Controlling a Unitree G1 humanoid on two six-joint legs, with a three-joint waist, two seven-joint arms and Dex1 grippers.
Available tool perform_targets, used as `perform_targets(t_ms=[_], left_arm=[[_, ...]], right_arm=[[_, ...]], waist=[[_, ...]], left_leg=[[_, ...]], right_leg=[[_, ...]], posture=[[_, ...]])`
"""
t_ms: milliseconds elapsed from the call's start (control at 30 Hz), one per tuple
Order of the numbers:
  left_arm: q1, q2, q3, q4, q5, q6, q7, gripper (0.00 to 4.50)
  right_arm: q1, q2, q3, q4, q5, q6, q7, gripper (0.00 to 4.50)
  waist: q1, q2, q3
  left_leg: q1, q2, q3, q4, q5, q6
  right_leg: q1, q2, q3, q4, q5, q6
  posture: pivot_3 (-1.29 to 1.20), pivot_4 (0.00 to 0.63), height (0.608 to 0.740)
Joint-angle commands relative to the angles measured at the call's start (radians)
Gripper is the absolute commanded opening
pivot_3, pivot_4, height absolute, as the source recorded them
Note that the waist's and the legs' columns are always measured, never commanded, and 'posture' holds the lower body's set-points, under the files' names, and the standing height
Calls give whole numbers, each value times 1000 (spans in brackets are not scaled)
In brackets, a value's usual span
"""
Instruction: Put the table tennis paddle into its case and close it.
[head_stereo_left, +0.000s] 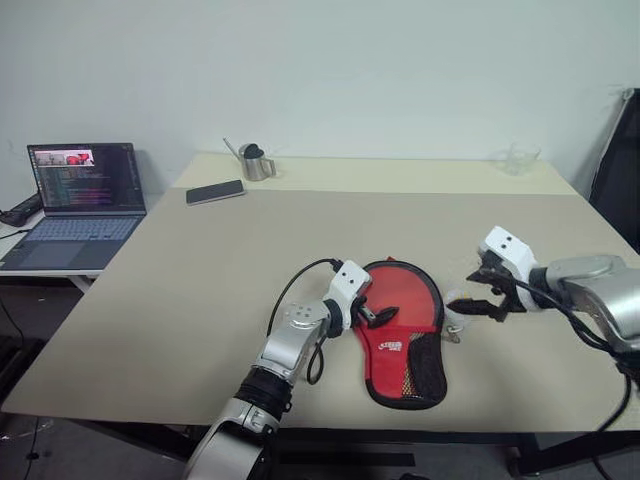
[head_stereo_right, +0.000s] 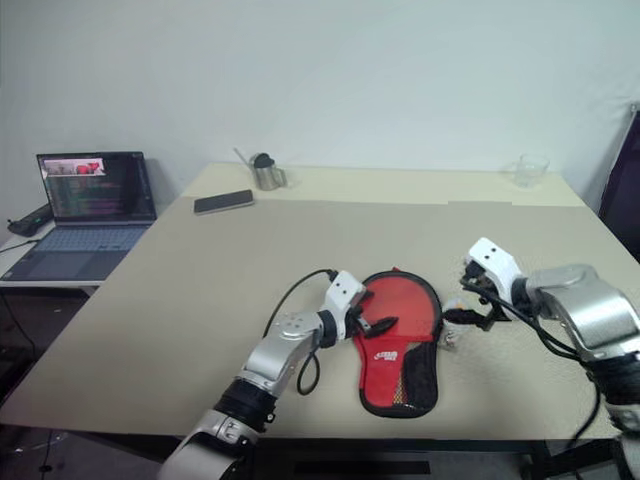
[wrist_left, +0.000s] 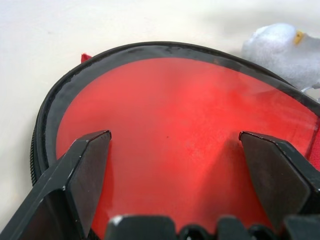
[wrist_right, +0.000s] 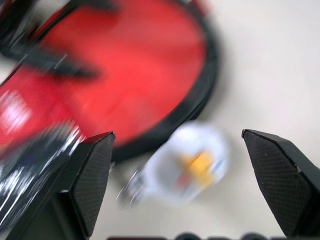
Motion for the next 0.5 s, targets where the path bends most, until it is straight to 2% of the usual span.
perform_targets(t_ms=[33, 500], left_arm=[[-10, -7, -12, 18, 9, 0, 3, 4500], [-1, 3, -1, 3, 5, 7, 14, 4500]], right_arm=[[-43, 54, 19, 82, -53, 7, -79, 4470], [20, 22, 34, 126, -64, 11, -40, 4470]], waist=[[2, 0, 0], [2, 1, 0]], left_leg=[[0, 0, 0, 0, 0, 0], [-6, -2, -1, 1, 0, -1]], right_leg=[[0, 0, 0, 0, 0, 0], [-6, -1, -1, 1, 0, -1]], posture=[[0, 150, 740], [0, 150, 740]])
